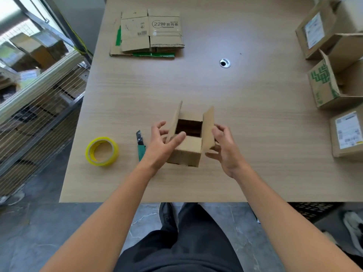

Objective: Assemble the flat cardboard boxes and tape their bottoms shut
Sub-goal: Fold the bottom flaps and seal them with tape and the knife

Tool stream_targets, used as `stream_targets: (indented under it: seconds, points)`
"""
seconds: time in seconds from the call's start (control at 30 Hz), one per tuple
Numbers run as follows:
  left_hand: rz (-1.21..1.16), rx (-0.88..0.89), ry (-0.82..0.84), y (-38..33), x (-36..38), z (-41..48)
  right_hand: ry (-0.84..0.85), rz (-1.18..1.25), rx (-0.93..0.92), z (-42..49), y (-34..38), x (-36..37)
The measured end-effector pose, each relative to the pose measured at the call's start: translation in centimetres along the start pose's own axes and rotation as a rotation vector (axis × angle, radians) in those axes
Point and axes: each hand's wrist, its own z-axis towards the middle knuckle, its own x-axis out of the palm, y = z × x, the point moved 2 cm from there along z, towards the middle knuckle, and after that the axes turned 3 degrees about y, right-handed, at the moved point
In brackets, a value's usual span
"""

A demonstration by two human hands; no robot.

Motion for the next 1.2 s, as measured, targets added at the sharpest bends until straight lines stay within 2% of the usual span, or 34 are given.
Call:
stream_targets:
  seconds: [0.1,0.2,0.27,0.3,0.4,0.47,0.57,0.6,0.67,0.73,0.8,0.9,0.97,1.1,1.2]
  points:
    - [-0.054,0.018,-0.107,1.8,0.8,-1.3,-0.105,-0.103,-0.012,-1.3,-1.9,-0.1]
    - [-0.163,0.037,-0.196,3.7,0.9,-1.8,-0.217,-0.342,-0.092,-1.8,-3.1,-0.8]
    - [-0.155,0.039,-0.242,4.6,0.3,-2.1,-0.225,-0.501,-0.137,-2.1,-3.4,-1.3]
    - [-0.057,0.080,-0.270,4.9,-0.2,-2.2,-0.210,-0.597,-0.168,-2.2,-3.5,-1.5]
    - [0.482,0.354,-0.305,4.9,-1.0,-2.8,-0.129,-0.877,-0.204,-2.5,-3.7,-1.9]
    - [0.664,0.482,-0.286,4.4,-1.2,-3.3,-0.101,-1.080,-0.247,-2.7,-3.3,-1.8]
    - [0.810,0.519,-0.140,3.6,-1.1,-3.2,-0.020,-1.332,-0.404,-2.6,-2.4,-1.0]
    - [0.800,0.499,-0.076,3.4,-1.1,-3.0,0.018,-1.399,-0.427,-2.3,-2.2,-0.5]
    - [0.629,0.393,0.007,2.8,-1.2,-2.6,0.088,-1.500,-0.388,-1.4,-2.1,0.6]
    - [0.507,0.295,-0.035,2.6,-1.6,-2.0,0.128,-1.528,-0.267,-0.7,-2.2,1.1]
    - [0.667,0.258,-0.088,3.0,-2.0,-1.6,0.114,-1.501,-0.220,-0.1,-2.4,1.2]
    - [0.982,0.227,-0.083,3.7,-2.3,-1.3,0.021,-1.461,-0.258,0.3,-3.0,1.1]
    - [0.971,0.222,0.034,3.4,-2.3,-1.0,0.003,-1.389,-0.236,0.3,-3.6,0.5]
    - [0.714,0.052,0.397,3.4,-3.4,-1.0,0.001,-1.229,-0.244,0.3,-4.4,-0.7]
    - [0.958,0.088,0.502,4.2,-2.8,-1.8,-0.126,-1.148,-0.254,0.3,-4.2,-0.7]
